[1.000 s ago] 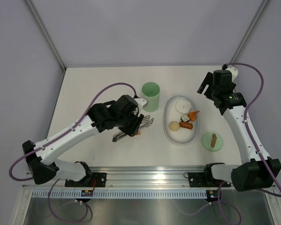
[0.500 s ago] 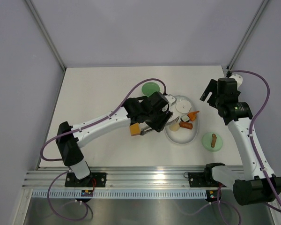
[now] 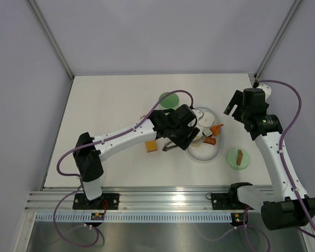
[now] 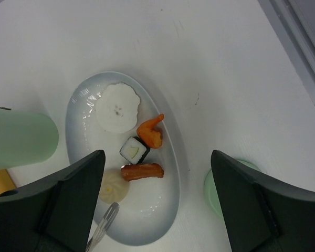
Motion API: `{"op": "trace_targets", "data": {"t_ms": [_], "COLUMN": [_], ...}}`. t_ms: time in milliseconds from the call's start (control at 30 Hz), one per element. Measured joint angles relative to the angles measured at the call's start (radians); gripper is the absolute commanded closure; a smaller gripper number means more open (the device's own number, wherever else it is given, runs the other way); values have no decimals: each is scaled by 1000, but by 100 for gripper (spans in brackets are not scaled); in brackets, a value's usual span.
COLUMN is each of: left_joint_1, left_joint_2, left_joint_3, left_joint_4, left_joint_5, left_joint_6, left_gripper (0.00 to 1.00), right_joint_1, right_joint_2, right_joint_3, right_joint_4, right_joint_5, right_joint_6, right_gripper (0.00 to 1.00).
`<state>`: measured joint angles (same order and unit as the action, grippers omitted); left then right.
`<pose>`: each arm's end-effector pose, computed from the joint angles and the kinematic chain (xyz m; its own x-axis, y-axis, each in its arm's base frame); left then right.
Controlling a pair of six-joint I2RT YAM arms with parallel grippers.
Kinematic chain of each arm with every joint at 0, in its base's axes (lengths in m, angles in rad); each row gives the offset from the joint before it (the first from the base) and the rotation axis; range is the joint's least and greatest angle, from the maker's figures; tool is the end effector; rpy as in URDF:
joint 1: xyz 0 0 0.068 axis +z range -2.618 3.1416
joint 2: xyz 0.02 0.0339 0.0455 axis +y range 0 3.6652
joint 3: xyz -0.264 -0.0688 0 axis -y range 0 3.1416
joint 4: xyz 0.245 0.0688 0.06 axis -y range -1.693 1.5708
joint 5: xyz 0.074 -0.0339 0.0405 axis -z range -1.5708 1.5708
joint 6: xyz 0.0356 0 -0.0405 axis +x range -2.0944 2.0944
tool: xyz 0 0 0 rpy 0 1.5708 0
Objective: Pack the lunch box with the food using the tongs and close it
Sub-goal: Pick up the fake food from the plate.
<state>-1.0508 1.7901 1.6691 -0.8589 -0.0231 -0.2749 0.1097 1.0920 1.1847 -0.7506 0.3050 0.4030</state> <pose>0.1940 -0.3371 0.3102 -0.6309 0.5557 -0.5414 0.7169 0.6845 -0.1328 0.2220 0.0137 0.3642 -0.5074 0.3205 -0.7999 0.3596 0.9223 0.1414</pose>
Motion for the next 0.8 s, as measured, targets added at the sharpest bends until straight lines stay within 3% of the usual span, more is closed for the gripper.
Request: {"op": "trace_targets", "data": {"t_ms": [800], "left_joint_1": [-39], "left_joint_2": [156], "left_joint_3": [58], "left_joint_4": [-7], "left_joint_5": [-83], "left_joint_6": [17], "left_gripper": [30], "right_joint_1": [0], "right_joint_2": [-4], "right_joint_3": [-12], "right_joint_4": [-2], "right_joint_5": [-12], "right_joint_6": [1], "right_gripper": [10]}}
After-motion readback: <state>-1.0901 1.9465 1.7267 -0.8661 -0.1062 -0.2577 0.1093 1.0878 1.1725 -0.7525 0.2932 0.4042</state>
